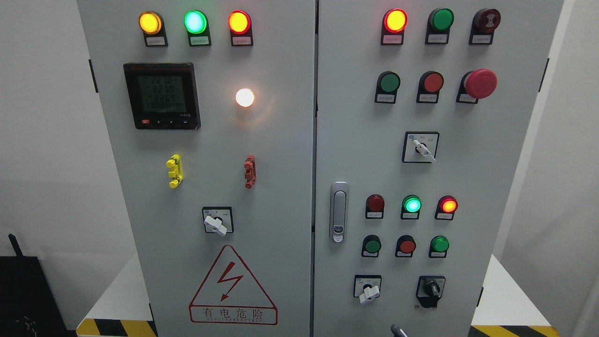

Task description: Press green start button

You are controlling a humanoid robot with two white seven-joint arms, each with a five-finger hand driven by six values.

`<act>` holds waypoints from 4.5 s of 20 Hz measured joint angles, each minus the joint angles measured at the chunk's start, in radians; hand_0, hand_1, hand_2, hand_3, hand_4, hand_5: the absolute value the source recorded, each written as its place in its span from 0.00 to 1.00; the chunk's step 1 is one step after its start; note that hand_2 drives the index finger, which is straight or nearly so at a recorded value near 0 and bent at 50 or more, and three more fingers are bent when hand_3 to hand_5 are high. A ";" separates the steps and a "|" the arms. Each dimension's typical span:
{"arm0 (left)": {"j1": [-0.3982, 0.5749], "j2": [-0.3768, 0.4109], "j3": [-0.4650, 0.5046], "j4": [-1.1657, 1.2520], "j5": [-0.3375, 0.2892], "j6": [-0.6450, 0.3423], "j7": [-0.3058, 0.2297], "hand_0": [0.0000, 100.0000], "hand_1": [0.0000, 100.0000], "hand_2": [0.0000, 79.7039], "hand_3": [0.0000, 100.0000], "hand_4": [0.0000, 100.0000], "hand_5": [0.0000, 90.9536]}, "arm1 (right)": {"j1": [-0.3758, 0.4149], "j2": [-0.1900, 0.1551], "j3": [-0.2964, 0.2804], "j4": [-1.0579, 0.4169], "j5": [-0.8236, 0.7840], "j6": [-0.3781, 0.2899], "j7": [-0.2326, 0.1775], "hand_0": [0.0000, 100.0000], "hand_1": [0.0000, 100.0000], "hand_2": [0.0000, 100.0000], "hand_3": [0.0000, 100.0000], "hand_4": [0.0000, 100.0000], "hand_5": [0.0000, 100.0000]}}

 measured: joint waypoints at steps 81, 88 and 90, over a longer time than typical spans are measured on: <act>0.000 0.000 0.000 0.000 0.000 0.000 0.000 0.12 0.56 0.00 0.00 0.00 0.00 | -0.448 0.009 -0.172 0.273 0.968 0.005 -0.141 0.51 0.30 0.00 0.65 0.64 0.64; 0.000 0.000 0.000 0.000 0.000 0.000 0.000 0.12 0.56 0.00 0.00 0.00 0.00 | -0.448 0.010 -0.172 0.280 0.961 -0.003 -0.148 0.55 0.33 0.00 0.65 0.64 0.62; 0.000 0.000 0.000 0.000 0.000 0.000 0.000 0.12 0.56 0.00 0.00 0.00 0.00 | -0.443 0.010 -0.172 0.277 0.959 -0.009 -0.148 0.57 0.33 0.00 0.66 0.63 0.62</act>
